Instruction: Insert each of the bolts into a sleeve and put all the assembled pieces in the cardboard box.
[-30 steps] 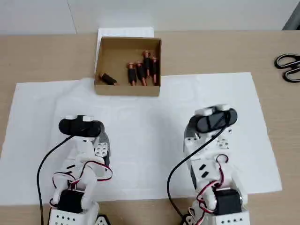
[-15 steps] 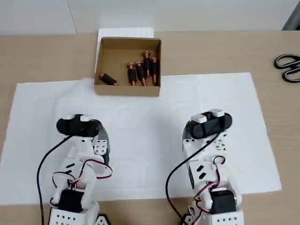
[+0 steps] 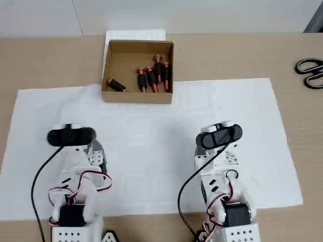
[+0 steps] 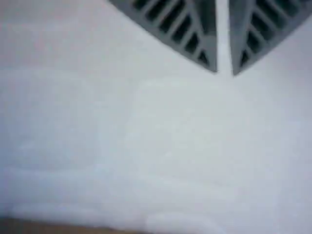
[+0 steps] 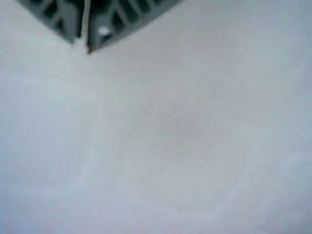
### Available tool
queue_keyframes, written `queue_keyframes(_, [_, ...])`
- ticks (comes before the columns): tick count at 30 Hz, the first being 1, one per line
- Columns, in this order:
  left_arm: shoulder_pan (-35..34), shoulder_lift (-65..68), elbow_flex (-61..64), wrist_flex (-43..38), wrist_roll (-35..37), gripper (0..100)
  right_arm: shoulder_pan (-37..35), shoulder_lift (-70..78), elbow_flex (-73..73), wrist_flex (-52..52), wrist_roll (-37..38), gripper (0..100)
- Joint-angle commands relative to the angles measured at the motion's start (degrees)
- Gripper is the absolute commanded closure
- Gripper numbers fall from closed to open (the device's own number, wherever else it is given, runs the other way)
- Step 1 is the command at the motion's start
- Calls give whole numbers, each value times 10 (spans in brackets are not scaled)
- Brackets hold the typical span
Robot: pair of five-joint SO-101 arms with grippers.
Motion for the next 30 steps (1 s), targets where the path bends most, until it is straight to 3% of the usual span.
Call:
queue_keyframes(1, [-11, -6, -1, 4, 1, 994, 5, -7, 4, 3, 2, 995])
queue_keyframes(7, [-12, -6, -1, 4, 1, 994, 5, -7, 4, 59, 2, 991])
queue_keyframes(30, [-12, -6, -1, 4, 1, 994, 2, -7, 4, 61, 4, 992])
